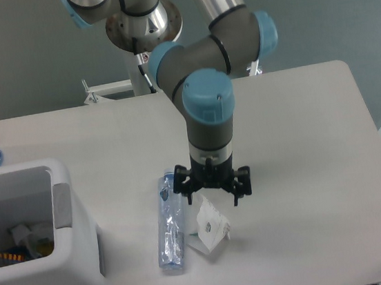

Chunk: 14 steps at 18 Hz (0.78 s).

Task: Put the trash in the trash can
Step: 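Lower the gripper onto the white tissue and close on it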

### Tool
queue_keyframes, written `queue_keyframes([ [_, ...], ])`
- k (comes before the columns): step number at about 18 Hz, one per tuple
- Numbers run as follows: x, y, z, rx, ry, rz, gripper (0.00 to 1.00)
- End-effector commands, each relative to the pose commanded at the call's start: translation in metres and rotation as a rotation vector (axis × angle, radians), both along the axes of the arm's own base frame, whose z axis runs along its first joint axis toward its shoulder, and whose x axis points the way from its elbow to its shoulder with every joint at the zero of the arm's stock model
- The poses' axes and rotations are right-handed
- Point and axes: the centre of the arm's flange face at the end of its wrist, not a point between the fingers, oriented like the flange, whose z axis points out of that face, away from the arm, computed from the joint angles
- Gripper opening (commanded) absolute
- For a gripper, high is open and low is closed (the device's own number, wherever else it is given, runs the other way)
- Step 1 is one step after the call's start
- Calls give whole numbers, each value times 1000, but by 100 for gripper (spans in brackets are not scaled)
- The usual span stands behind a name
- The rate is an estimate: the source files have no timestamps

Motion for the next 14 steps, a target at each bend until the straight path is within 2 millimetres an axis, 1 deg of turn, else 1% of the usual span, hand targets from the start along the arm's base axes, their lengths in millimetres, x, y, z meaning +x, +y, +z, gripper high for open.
queue_keyframes([
  [4, -2, 7, -27, -10, -12, -2, 100],
  [5, -3, 9, -31, -13, -16, -3, 100],
  [8, -3, 9, -34, -16, -19, -5, 100],
  [9, -4, 10, -38, -20, -24, -3, 100],
  [11, -8, 13, -37, -20, -16, -2, 100],
  [12, -9, 14, -36, -18, -14, -2, 98],
  [13, -9, 15, -36, -17, -13, -2, 90],
  [14, -9, 15, -36, -17, -13, -2, 72],
])
